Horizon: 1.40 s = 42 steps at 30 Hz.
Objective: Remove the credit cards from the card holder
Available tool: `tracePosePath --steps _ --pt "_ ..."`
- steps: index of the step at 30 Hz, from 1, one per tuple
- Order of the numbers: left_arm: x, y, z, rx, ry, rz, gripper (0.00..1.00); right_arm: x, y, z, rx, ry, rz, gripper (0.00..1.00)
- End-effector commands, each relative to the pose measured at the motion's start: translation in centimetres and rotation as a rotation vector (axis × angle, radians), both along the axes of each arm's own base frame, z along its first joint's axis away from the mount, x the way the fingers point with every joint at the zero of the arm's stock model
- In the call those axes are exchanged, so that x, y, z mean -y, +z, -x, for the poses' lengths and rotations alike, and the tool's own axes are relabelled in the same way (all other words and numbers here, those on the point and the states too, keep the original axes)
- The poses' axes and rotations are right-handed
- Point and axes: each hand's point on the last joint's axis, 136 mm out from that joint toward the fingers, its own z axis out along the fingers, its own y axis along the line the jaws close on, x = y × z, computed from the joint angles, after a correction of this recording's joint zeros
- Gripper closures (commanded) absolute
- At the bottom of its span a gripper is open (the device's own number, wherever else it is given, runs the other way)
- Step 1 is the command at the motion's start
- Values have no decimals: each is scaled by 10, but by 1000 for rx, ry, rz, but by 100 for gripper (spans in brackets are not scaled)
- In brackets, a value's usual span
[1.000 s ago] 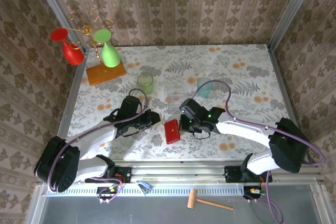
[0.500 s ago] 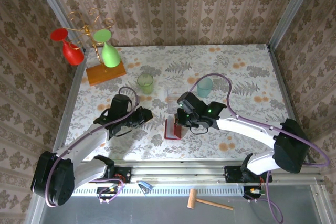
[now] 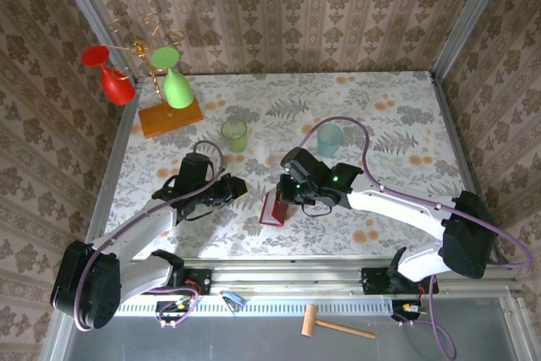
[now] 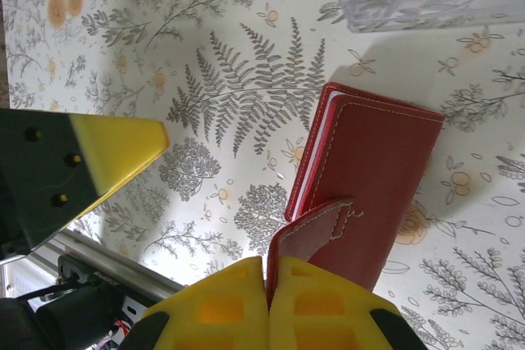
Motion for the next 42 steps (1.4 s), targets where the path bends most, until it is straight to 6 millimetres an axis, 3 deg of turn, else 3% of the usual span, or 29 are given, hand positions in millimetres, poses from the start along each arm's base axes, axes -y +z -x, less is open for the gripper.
tracePosePath --steps 1,11,13,14,29,42 --pt "1 -5 1 -8 -7 13 83 -10 8 0 19 52 -18 100" --pt "27 -4 -4 -15 -53 32 83 23 -14 0 4 23 68 100" --pt "36 -4 -4 -16 -69 33 83 33 -25 0 -19 4 87 100" --pt "40 -6 -4 -20 -80 28 83 38 -19 1 -7 -8 71 100" --pt "112 -11 1 -60 -195 95 84 104 -47 6 -42 -123 115 100" --pt "153 -26 14 -103 -258 91 84 130 -88 7 -88 -157 183 100"
